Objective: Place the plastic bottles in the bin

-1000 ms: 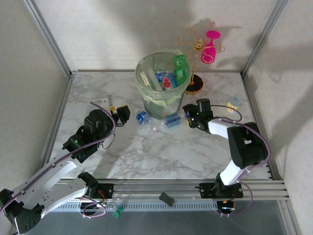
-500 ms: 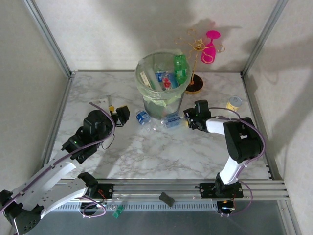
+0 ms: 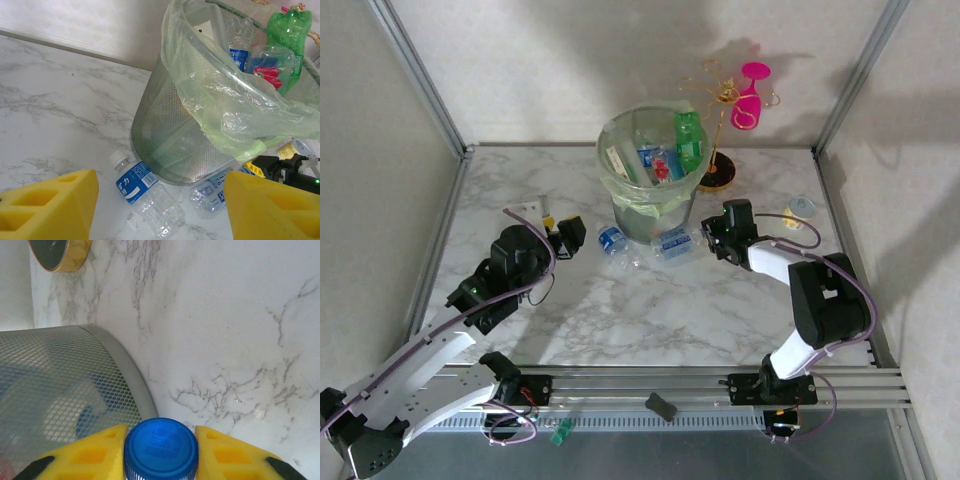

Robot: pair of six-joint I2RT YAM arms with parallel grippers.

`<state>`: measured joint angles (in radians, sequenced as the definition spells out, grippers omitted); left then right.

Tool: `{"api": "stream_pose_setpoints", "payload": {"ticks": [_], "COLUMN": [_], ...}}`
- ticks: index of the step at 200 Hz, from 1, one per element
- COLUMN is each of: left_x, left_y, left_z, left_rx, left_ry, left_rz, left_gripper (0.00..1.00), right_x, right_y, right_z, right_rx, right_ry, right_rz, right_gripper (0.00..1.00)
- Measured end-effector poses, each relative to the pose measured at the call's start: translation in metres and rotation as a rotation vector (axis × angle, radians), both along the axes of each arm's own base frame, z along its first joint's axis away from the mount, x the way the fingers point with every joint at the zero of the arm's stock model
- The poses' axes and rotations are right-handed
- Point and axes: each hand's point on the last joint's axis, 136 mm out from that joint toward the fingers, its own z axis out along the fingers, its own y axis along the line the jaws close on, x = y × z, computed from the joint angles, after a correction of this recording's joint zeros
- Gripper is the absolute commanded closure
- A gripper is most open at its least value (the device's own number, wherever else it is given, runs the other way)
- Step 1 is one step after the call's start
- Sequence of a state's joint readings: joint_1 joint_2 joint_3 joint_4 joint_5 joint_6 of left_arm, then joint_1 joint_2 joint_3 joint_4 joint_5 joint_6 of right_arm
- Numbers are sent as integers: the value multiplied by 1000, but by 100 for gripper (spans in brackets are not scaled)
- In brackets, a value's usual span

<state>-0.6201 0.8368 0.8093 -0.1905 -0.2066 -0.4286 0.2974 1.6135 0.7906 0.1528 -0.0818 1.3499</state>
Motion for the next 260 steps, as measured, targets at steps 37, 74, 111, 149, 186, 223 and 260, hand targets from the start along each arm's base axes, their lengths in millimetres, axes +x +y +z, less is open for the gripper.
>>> {"api": "stream_pose_setpoints", "payload": {"ticks": [37, 74, 111, 149, 186, 223, 260], "left_x": [-1, -3, -8, -19, -29, -31, -42], "left_y": [-1, -11, -28, -57, -86, -108, -141], "left_z": [0, -1, -8, -28, -30, -28, -25], "left_rx": [2, 9, 41, 126, 189, 216, 187], "left_ry": [0, 3, 12, 56, 66, 77, 117], "left_rz": [-7, -50, -107, -185, -270, -336, -507], "left_gripper": [32, 27, 22, 21, 20, 17, 5], "right_x": [-21, -33, -40, -55, -65, -77, -92], "right_y": [-7, -12, -11, -15, -11, -2, 10], "right_z": [-2, 19, 46, 79, 107, 136, 174], "right_rx": [-9, -41, -76, -142, -182, -209, -212], "right_ry": [6, -49, -126, -213, -296, -396, -538], "right_rz": [6, 40, 115, 187, 281, 395, 504], "right_gripper": [76, 76, 76, 76, 76, 76, 75]}}
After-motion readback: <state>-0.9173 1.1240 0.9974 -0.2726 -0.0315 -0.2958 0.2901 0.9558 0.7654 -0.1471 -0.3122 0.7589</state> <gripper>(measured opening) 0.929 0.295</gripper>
